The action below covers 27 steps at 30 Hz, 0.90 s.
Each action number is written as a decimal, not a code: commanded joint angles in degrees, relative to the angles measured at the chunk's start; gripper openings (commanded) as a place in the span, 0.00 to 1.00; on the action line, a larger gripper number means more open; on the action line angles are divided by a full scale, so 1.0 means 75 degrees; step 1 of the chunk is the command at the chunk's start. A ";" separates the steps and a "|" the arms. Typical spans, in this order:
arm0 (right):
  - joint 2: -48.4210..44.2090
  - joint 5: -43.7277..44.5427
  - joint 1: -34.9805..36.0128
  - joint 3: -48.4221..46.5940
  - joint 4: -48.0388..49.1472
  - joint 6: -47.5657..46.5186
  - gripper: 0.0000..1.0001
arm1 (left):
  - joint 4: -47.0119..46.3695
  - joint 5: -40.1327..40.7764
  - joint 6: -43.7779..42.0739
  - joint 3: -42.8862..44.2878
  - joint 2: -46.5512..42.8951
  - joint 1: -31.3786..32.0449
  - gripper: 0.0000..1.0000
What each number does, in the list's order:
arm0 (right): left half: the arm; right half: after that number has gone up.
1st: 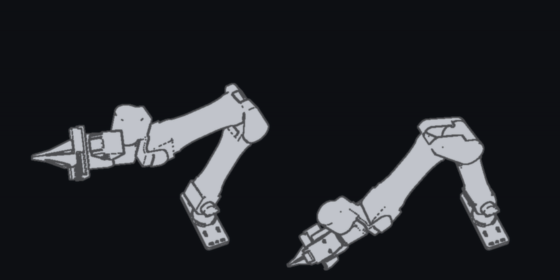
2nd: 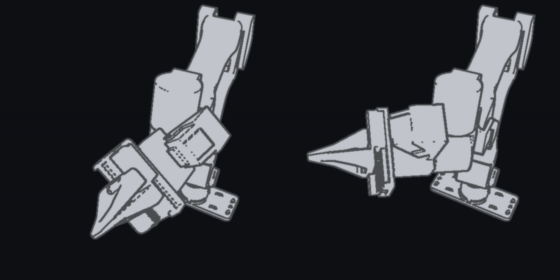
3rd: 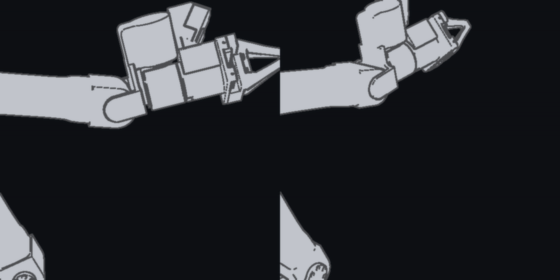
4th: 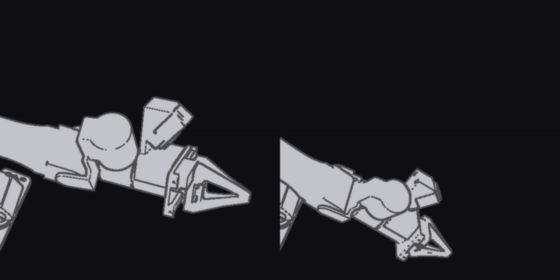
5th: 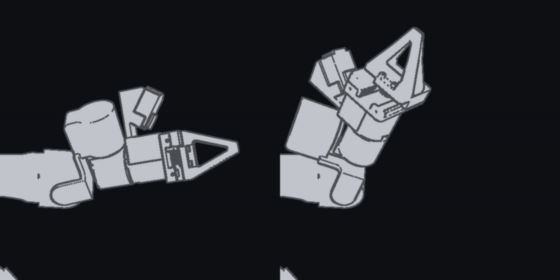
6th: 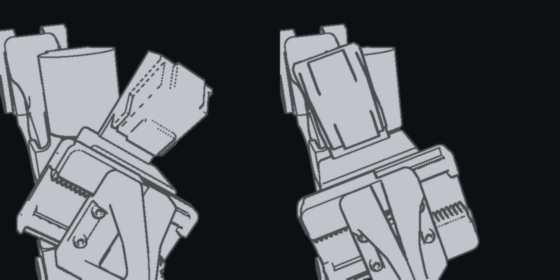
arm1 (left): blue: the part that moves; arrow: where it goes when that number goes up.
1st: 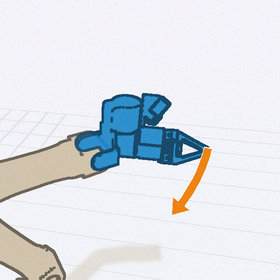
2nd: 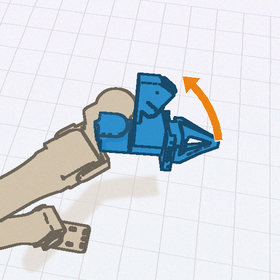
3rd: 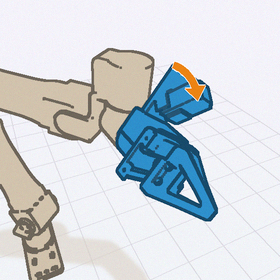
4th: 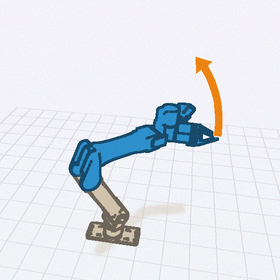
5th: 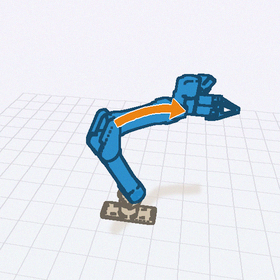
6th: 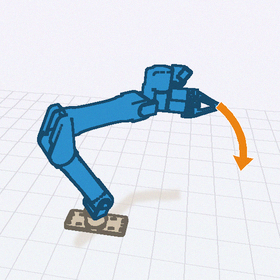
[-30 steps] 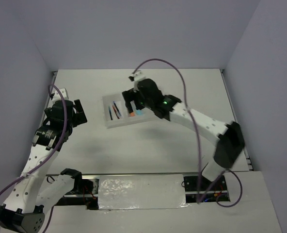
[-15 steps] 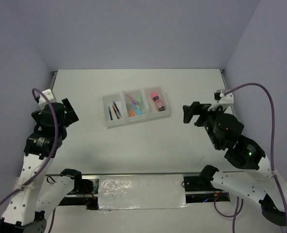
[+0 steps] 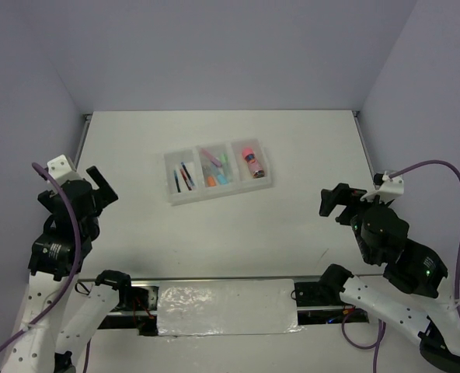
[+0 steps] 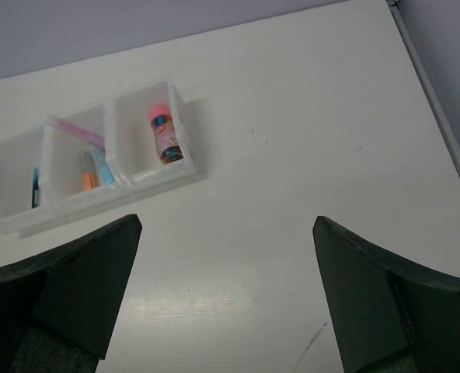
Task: Sort the stationery into containers
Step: Reset both arms
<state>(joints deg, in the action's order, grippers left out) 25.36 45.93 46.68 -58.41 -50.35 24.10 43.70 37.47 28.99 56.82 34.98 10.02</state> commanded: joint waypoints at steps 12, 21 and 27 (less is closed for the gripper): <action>0.0497 0.0438 -0.0001 0.0194 -0.0026 0.0279 1.00 | -0.0225 0.0007 0.0119 -0.0228 -0.0117 -0.0035 0.99; 0.0626 0.0321 -0.0001 0.0312 0.0139 0.0302 1.00 | -0.0249 0.0078 0.0154 -0.0286 -0.0153 -0.0035 0.99; 0.0602 0.0286 -0.0001 0.0323 0.0162 0.0349 1.00 | -0.0261 0.0066 0.0142 -0.0298 -0.0176 -0.0035 0.99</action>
<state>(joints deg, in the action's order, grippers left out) 29.58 47.20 46.68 -56.62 -51.22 25.76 43.70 37.26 29.02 54.72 34.24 10.04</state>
